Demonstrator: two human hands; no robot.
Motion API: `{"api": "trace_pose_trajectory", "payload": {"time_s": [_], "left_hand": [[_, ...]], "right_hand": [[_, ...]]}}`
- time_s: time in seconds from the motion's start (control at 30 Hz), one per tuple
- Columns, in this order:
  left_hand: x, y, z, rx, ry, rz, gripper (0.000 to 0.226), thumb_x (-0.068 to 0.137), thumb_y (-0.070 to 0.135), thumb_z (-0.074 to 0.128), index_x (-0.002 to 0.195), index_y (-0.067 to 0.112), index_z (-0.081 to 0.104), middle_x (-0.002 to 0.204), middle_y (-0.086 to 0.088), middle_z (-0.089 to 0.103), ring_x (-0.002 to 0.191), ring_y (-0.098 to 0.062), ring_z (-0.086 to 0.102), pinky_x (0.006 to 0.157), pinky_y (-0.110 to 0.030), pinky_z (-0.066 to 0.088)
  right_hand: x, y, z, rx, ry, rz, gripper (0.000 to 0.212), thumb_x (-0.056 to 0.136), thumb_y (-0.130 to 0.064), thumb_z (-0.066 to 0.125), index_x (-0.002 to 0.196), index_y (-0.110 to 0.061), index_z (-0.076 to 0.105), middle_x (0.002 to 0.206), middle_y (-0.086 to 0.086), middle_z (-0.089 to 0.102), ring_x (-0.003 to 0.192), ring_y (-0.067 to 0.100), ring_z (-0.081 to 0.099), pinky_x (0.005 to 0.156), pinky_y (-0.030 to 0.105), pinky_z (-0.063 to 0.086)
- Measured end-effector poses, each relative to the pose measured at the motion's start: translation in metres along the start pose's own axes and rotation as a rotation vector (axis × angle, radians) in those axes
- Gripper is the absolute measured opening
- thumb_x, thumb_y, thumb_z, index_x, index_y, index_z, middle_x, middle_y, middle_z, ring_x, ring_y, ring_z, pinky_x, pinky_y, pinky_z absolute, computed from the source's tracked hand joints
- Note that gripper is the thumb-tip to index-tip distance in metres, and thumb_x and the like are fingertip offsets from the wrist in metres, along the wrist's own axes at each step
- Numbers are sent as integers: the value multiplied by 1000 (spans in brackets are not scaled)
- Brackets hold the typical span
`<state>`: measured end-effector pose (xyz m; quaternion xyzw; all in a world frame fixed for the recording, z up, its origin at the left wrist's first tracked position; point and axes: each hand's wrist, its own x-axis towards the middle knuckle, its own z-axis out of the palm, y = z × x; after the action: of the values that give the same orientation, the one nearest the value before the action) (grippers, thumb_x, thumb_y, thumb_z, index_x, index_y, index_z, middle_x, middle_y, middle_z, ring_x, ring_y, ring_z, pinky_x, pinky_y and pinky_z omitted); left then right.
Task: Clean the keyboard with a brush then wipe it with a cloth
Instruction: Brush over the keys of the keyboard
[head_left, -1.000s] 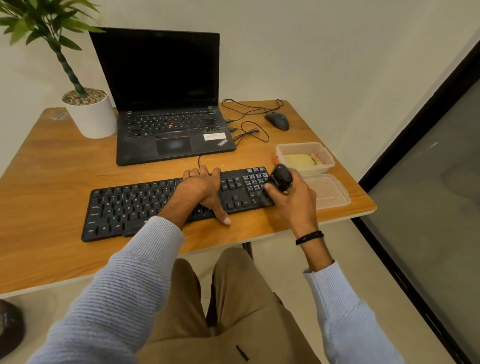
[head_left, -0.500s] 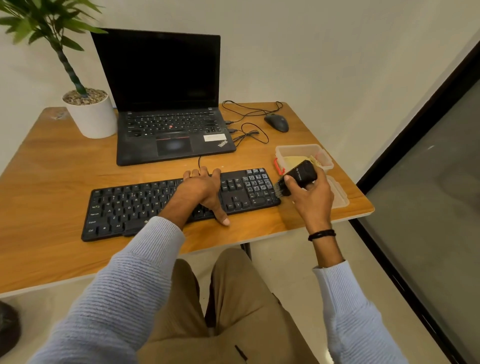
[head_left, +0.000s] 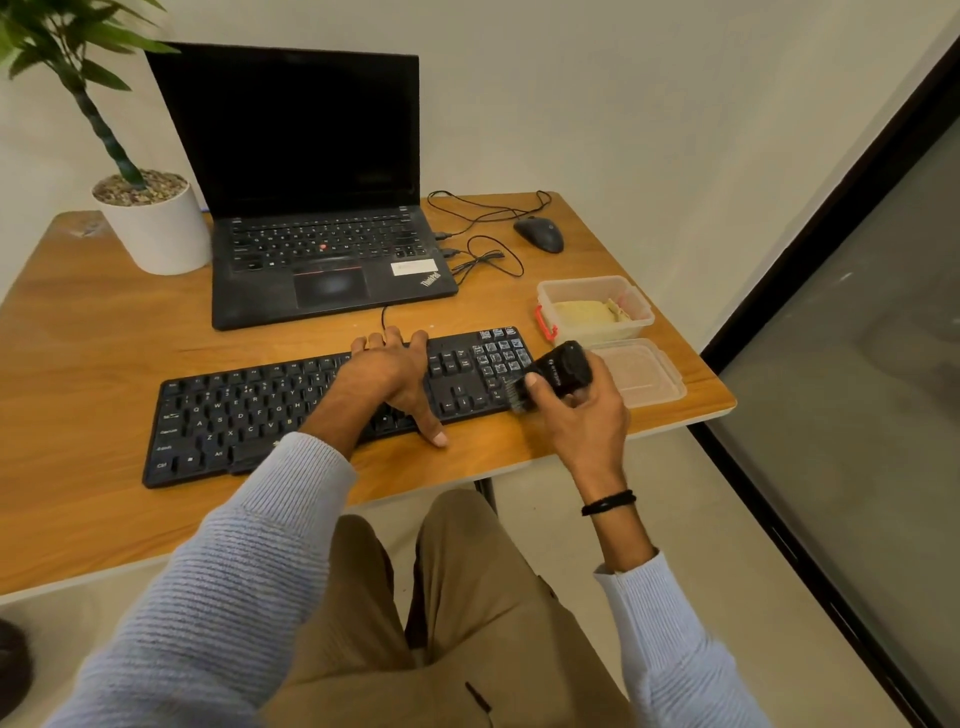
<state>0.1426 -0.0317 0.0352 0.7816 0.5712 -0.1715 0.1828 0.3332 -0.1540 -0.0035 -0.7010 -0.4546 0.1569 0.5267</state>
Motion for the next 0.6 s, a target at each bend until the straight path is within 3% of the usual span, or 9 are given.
{"api": "trace_pose_trajectory", "payload": {"time_s": [0.07, 0.2, 0.37, 0.5, 0.57, 0.6], "left_hand": [[0, 0, 0, 8, -1, 1, 150, 50, 64, 92, 162, 25, 0, 167, -18, 9, 153, -42, 10, 123, -58, 12], [1, -2, 2, -9, 6, -4, 153, 48, 65, 93, 162, 26, -1, 167, -17, 10, 153, -43, 11, 123, -58, 13], [0, 0, 1, 2, 9, 3, 151, 49, 64, 93, 162, 26, 0, 167, -17, 11, 152, -42, 12, 122, -57, 15], [0, -2, 1, -15, 13, -3, 152, 48, 64, 93, 162, 27, 0, 167, -17, 11, 152, -42, 12, 122, -58, 15], [0, -2, 1, -8, 8, 0, 152, 48, 64, 93, 162, 26, 0, 167, -17, 11, 152, -42, 13, 122, -57, 15], [0, -2, 0, -3, 5, 0, 152, 48, 64, 93, 162, 26, -1, 167, -17, 10, 152, -42, 12, 122, -57, 14]], "right_hand": [[-1, 0, 0, -34, -59, -11, 49, 80, -34, 78, 124, -25, 60, 103, -16, 67, 91, -7, 64, 80, 16, 53], [4, 2, -6, -78, 176, -24, 45, 81, -32, 78, 121, -23, 59, 103, -11, 69, 95, 8, 66, 85, 30, 57], [11, 0, -5, 20, -75, 88, 46, 79, -33, 80, 120, -21, 62, 97, -16, 67, 84, -10, 63, 78, 15, 54], [19, -3, -10, -164, 215, 59, 45, 82, -35, 77, 119, -17, 60, 102, -5, 69, 87, 4, 62, 78, 14, 46], [25, -6, -9, -68, 121, 111, 40, 81, -32, 79, 115, -20, 61, 100, -8, 68, 88, 5, 64, 78, 13, 50], [27, -9, -6, 58, 0, 183, 38, 79, -29, 80, 112, -22, 61, 100, -7, 69, 89, 6, 67, 80, 21, 56]]}}
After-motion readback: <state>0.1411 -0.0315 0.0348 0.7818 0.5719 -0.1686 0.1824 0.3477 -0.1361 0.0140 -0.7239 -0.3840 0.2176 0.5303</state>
